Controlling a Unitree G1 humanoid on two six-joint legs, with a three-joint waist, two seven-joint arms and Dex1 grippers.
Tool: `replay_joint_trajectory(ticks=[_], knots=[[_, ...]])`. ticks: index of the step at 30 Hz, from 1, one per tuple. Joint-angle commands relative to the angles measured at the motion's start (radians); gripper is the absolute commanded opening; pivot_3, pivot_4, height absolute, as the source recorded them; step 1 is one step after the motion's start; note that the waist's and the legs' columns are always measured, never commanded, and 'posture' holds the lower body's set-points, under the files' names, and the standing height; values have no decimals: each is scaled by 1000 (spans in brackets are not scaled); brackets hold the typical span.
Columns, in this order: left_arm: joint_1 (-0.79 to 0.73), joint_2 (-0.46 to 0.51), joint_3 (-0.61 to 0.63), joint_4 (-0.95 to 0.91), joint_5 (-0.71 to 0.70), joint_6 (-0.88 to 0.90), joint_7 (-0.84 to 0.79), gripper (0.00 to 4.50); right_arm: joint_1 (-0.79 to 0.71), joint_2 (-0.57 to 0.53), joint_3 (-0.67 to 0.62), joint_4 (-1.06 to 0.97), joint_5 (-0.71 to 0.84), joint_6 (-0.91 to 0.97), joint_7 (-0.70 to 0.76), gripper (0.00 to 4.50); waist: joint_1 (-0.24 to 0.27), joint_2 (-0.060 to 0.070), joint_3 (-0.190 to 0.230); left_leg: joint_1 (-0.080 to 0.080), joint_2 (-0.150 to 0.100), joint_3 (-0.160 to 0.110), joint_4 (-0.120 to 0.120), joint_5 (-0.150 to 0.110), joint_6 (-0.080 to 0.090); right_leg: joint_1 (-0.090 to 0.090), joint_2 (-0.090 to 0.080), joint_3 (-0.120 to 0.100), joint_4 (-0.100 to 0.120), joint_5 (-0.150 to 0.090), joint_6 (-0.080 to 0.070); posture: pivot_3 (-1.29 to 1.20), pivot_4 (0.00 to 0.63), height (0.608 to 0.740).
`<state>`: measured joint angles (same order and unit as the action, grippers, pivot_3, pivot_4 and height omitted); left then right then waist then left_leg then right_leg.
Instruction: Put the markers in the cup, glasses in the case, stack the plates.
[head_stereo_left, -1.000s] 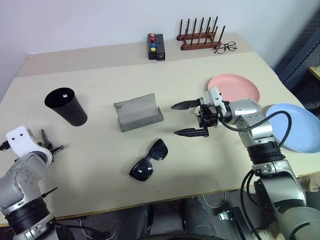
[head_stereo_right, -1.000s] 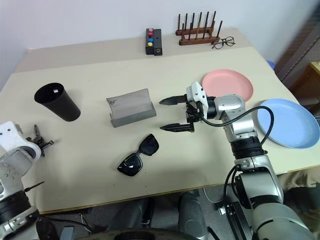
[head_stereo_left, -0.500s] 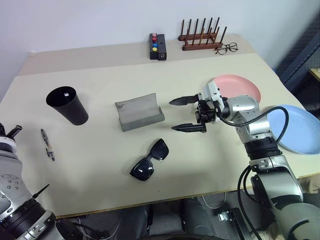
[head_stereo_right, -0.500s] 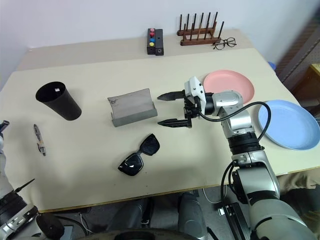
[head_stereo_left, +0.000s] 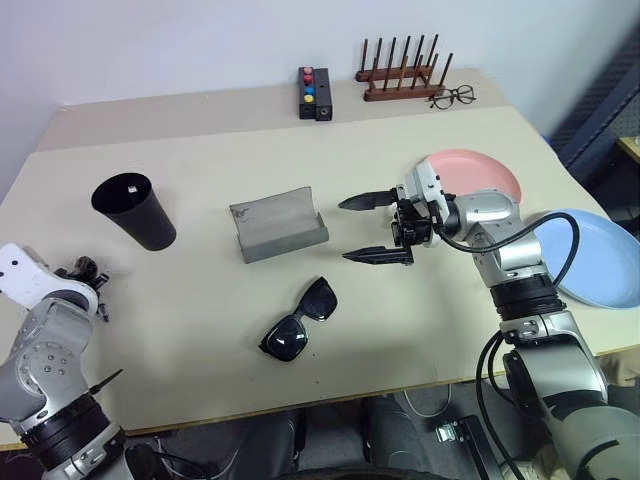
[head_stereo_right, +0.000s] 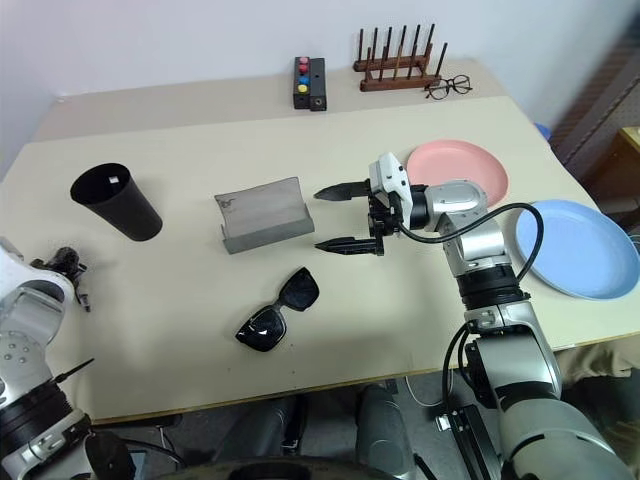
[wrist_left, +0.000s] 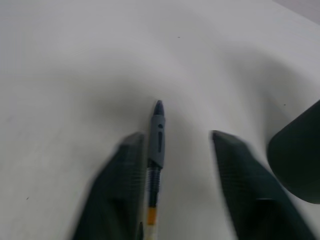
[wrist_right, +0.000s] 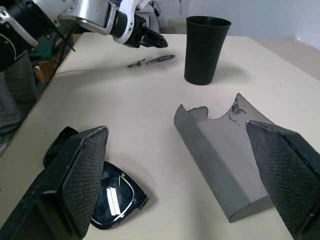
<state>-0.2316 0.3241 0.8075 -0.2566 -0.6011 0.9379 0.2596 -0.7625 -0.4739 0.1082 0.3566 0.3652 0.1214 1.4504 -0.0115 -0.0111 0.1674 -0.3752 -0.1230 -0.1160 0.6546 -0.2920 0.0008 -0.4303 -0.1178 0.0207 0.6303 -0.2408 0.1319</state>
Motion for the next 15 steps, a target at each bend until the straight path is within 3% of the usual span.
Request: replay_joint_trajectory(ticks=[1,2,15], knots=[[-1,29,4,-11,7,13,9,4062,-3,-8,-20,-24,7,-19,-3,4500,0,0,0,0,0,0,0,0,0,0,0,0,0,0,0,0,150,740],[1,31,2,-8,10,18,10,4469,-2,-7,-19,-25,7,-19,-5,4500,0,0,0,0,0,0,0,0,0,0,0,0,0,0,0,0,150,740],[-30,7,-24,65,51,123,84,4469,11,-18,-24,-17,9,-33,-5,4500,1,0,0,0,0,0,0,0,0,0,0,0,0,0,0,0,150,740]])
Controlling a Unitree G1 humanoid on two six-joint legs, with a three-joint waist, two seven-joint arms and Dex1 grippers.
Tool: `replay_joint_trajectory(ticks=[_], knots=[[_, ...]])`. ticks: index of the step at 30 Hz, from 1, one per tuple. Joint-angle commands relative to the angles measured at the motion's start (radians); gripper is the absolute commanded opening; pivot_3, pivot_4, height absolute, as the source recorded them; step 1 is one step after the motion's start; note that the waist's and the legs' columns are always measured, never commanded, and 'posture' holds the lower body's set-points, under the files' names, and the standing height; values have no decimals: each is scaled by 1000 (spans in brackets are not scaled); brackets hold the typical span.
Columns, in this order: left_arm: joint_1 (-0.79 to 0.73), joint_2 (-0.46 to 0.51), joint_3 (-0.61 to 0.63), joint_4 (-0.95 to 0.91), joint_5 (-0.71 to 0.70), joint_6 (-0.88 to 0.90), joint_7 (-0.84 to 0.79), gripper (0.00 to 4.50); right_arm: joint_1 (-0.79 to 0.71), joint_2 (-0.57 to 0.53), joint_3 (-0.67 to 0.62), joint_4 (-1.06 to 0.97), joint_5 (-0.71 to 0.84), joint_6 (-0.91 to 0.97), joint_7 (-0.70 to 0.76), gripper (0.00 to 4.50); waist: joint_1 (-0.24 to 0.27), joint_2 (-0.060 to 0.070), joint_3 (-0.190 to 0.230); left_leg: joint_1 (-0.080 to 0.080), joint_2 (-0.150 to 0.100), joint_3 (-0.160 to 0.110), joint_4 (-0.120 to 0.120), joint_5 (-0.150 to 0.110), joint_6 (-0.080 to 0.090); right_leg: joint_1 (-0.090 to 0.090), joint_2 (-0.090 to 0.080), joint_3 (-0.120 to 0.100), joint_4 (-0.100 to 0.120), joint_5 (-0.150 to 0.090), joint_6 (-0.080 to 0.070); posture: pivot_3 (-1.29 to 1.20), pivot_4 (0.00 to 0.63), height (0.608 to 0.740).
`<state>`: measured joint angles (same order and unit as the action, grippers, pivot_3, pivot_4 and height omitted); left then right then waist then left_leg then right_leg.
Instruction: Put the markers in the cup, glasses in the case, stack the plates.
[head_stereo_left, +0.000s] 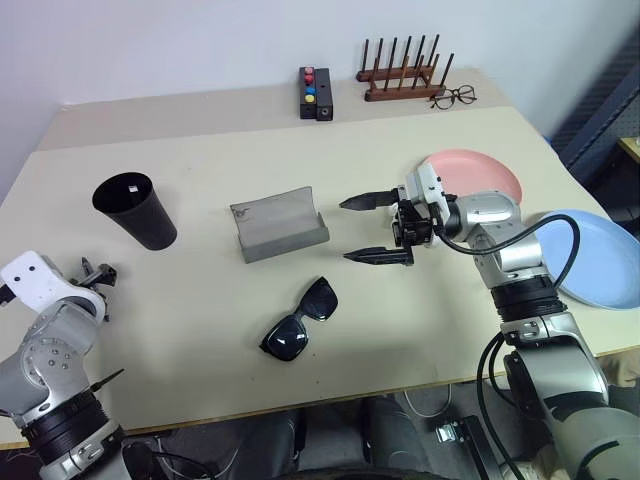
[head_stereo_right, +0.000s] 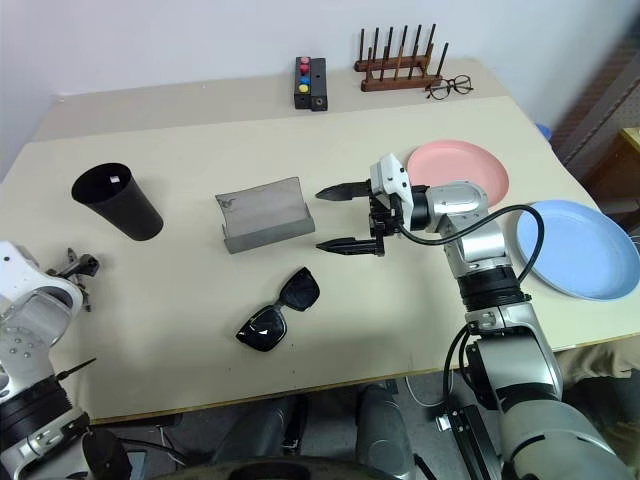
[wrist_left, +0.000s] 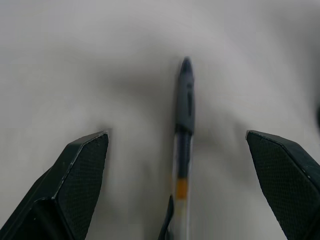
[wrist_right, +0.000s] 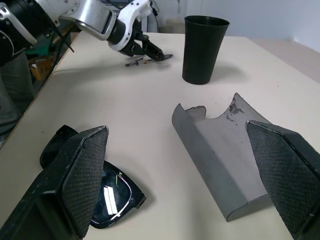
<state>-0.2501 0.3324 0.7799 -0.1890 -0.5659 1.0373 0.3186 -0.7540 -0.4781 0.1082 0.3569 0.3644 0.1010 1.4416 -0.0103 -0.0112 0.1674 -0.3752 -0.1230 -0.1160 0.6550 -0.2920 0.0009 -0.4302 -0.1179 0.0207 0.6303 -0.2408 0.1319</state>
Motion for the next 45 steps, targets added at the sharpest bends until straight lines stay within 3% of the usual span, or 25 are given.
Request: replay_joint_trajectory(ticks=[1,6,10,15,16,26,29,32,34,37,40,45], knots=[[-14,-3,0,0,21,23,27,4469,4,-15,-24,-18,10,-13,4,4500,-1,0,0,0,0,0,0,0,0,0,0,0,0,0,0,0,150,740],[-28,-13,-8,20,49,43,48,4469,11,-24,-26,-28,13,-8,-2,4500,-1,0,0,0,0,0,0,0,0,0,0,0,0,0,0,0,150,740],[-35,-26,-7,10,56,64,49,2728,14,-26,-25,-38,13,-2,-8,4500,1,0,0,0,0,0,0,0,0,0,0,0,0,0,0,0,150,740],[-39,-35,6,-5,59,79,52,184,16,-28,-22,-64,16,18,-21,4500,7,0,0,0,0,0,1,0,0,1,0,0,0,0,0,0,150,740],[-39,-37,8,-7,60,80,52,29,15,-27,-21,-69,17,22,-24,4500,7,0,0,0,0,0,2,0,0,1,0,0,0,0,0,0,150,740],[-36,-47,34,-43,60,72,38,29,3,-19,-18,-73,15,39,-32,4500,7,0,0,0,0,0,2,0,0,1,0,0,0,0,0,0,150,740],[-70,-62,83,-78,21,-31,17,29,-3,-14,-18,-52,10,21,-30,4500,7,0,0,0,0,0,2,0,0,1,0,0,0,0,0,0,150,740],[-87,-37,119,-135,37,-324,-66,29,-8,-12,-24,-38,14,14,-28,4500,4,-5,2,-1,0,-1,3,0,0,1,0,-1,0,0,0,0,150,740],[-97,-17,128,-135,34,-404,-85,29,-13,-10,-29,-31,19,14,-28,4500,0,-6,2,-1,0,-1,4,-1,-1,1,0,-2,0,0,0,0,150,740],[-127,25,100,-115,61,-507,-102,29,-28,5,-49,-31,45,31,-47,4500,0,-6,2,-1,0,-1,4,-1,-1,1,0,-1,0,0,0,0,150,740],[-148,62,28,-77,181,-640,-78,29,-49,23,-70,-30,64,46,-72,4500,0,-6,2,-1,0,-1,4,-1,-1,1,0,-1,0,0,0,0,150,740],[-223,71,-30,-35,104,-738,-202,29,-90,54,-96,-7,81,36,-95,4500,3,-6,1,-2,0,-1,6,-2,0,2,0,-2,0,0,0,0,150,740]])
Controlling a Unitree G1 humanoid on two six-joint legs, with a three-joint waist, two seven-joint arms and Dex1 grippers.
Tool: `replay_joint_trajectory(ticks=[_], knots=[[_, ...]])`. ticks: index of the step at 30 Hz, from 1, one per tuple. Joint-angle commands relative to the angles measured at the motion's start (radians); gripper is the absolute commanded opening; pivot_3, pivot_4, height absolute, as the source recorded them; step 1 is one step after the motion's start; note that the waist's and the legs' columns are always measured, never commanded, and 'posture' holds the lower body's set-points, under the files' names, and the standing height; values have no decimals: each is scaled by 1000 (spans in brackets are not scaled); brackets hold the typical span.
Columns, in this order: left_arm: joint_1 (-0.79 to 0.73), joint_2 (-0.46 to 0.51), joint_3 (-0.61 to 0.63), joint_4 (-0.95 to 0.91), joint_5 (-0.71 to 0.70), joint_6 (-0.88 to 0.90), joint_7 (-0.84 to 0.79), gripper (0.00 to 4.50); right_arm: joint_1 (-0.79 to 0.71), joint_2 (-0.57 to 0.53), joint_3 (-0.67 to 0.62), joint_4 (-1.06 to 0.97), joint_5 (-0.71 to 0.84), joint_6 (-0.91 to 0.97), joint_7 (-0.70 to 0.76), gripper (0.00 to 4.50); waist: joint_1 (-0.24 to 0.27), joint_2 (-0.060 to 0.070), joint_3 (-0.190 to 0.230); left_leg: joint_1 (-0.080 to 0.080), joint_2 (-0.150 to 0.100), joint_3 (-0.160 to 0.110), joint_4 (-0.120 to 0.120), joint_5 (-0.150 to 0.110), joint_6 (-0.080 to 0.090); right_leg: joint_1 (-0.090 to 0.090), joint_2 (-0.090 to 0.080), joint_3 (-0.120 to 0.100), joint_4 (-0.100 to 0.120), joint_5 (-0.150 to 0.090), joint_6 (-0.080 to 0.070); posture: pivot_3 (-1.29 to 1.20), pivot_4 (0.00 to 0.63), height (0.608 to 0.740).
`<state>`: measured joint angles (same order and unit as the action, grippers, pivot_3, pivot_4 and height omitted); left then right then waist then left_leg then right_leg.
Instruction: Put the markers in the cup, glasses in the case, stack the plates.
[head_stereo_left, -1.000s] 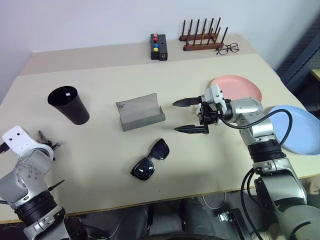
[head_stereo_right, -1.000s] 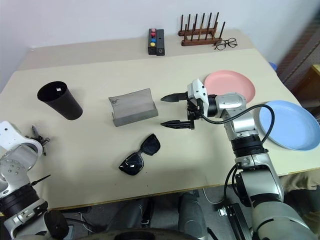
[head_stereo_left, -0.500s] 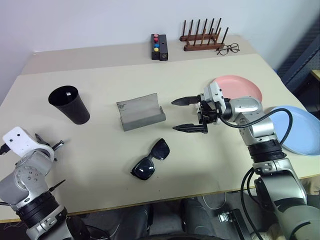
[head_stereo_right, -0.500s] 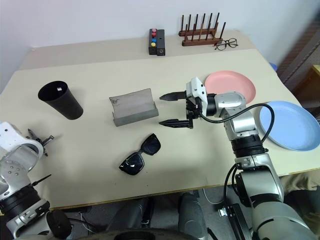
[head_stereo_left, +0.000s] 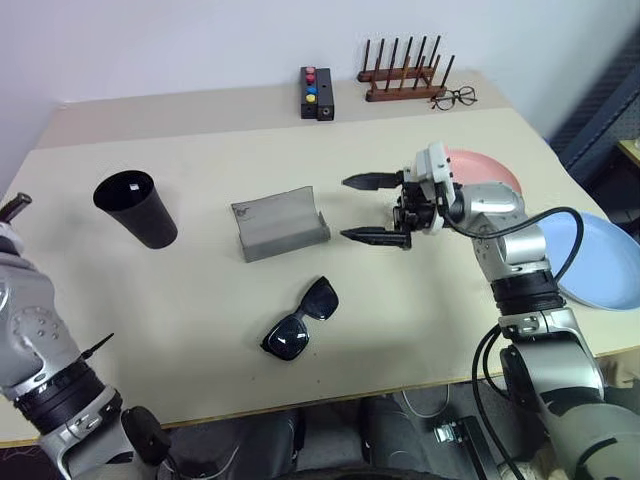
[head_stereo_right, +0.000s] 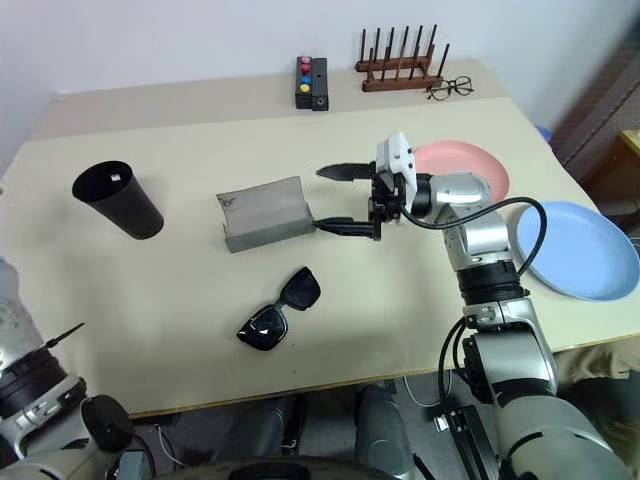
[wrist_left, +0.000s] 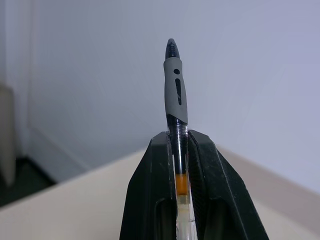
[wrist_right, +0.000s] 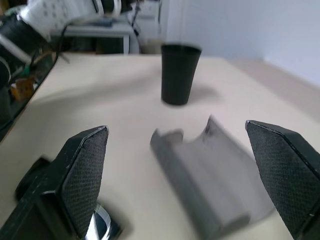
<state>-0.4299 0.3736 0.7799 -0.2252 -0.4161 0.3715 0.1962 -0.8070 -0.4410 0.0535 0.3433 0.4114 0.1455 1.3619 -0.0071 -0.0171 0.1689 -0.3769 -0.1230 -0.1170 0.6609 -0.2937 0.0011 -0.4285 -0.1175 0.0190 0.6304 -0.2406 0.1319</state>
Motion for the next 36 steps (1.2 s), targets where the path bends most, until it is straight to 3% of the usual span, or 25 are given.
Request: replay_joint_trajectory(ticks=[1,9,18,36], knots=[[-56,33,-48,15,-51,-110,-120,29,-46,26,-49,14,39,-13,-23,4500,-1,0,0,0,0,0,1,0,0,0,0,0,0,0,0,0,150,740],[-152,56,-197,203,-8,-311,-317,29,-67,76,-75,30,60,-30,-48,4500,-6,0,0,0,0,0,1,0,0,0,0,0,0,0,0,0,150,740],[-165,66,-285,335,53,-477,-408,29,-60,93,-83,37,57,-47,-78,4500,-8,0,0,-2,0,0,1,0,0,-3,0,0,0,0,0,0,150,740],[21,71,-319,290,151,-599,-406,29,-31,61,-79,39,47,-57,-64,4500,-7,0,0,-5,0,0,1,0,1,-5,0,0,1,0,0,0,150,740]])
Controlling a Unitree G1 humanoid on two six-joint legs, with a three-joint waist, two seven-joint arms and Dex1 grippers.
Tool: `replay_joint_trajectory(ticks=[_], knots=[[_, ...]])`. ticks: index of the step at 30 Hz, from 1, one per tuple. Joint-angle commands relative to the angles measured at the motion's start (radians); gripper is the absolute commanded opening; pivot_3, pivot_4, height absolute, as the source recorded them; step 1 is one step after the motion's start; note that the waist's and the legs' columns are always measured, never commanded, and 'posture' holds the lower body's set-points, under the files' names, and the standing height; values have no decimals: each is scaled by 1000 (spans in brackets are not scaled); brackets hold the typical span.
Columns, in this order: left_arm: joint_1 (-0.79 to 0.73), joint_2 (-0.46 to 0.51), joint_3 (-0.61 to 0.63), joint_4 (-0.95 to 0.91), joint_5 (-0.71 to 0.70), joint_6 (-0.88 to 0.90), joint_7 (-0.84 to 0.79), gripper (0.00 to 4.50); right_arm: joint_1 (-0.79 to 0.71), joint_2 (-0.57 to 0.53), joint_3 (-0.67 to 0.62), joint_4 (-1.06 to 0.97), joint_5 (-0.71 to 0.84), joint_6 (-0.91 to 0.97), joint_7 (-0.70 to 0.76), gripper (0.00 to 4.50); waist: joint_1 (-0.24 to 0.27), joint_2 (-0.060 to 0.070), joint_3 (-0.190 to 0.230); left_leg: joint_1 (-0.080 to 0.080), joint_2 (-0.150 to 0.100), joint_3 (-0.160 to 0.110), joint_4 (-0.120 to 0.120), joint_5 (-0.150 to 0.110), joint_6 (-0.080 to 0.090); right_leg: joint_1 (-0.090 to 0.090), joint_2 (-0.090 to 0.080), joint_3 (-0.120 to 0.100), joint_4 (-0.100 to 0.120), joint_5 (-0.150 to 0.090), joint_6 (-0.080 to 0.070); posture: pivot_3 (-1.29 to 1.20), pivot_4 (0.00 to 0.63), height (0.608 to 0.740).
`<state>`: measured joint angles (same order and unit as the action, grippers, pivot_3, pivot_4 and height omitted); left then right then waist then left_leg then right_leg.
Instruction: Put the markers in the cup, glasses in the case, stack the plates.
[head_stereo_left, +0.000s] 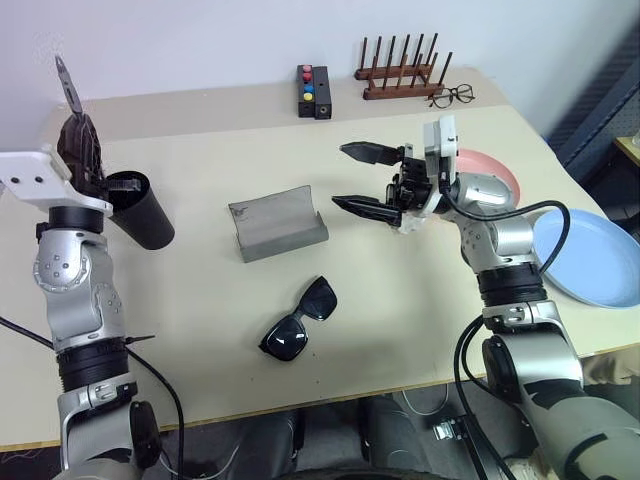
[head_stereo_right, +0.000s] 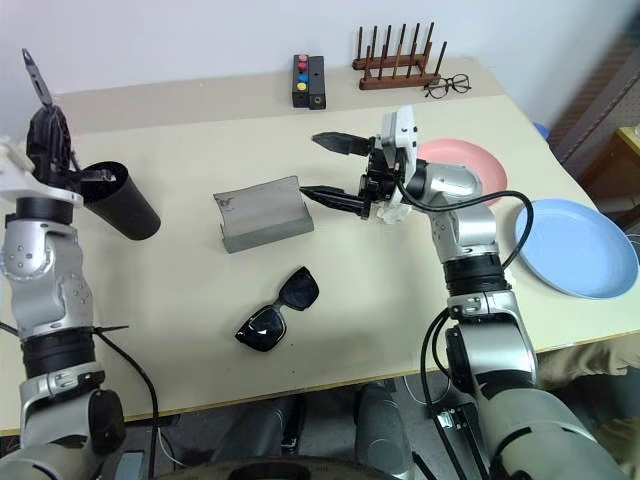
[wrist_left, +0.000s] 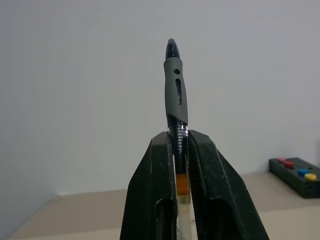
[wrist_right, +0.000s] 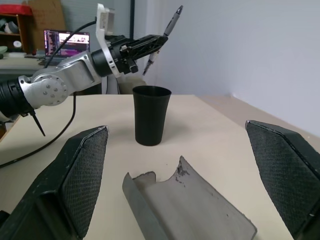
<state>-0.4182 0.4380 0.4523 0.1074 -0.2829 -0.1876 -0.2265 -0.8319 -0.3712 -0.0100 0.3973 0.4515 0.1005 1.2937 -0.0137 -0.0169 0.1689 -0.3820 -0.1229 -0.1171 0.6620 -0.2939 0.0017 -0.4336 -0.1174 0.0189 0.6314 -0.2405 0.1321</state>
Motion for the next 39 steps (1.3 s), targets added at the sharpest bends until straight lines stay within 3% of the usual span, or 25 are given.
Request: replay_joint_trajectory(ticks=[1,32,35,39], knots=[[16,4,7,-43,21,-46,21,29,-7,-9,-16,-14,7,-11,5,4500,0,0,0,0,0,0,0,0,0,0,0,0,0,0,0,0,150,740],[-38,-4,-51,115,142,-156,142,29,3,-15,-19,-28,6,-4,1,4500,0,0,0,-4,0,0,1,0,0,-4,0,0,1,0,0,0,150,740],[-38,-4,-54,111,144,-150,147,1236,5,-15,-20,-31,7,-3,1,4500,0,0,0,-4,0,0,2,0,0,-4,0,0,1,0,0,0,150,740],[-33,-9,-54,102,140,-144,147,3273,5,-16,-20,-31,7,-2,0,4500,0,0,0,-4,0,0,2,0,0,-4,0,0,1,0,0,0,150,740]])
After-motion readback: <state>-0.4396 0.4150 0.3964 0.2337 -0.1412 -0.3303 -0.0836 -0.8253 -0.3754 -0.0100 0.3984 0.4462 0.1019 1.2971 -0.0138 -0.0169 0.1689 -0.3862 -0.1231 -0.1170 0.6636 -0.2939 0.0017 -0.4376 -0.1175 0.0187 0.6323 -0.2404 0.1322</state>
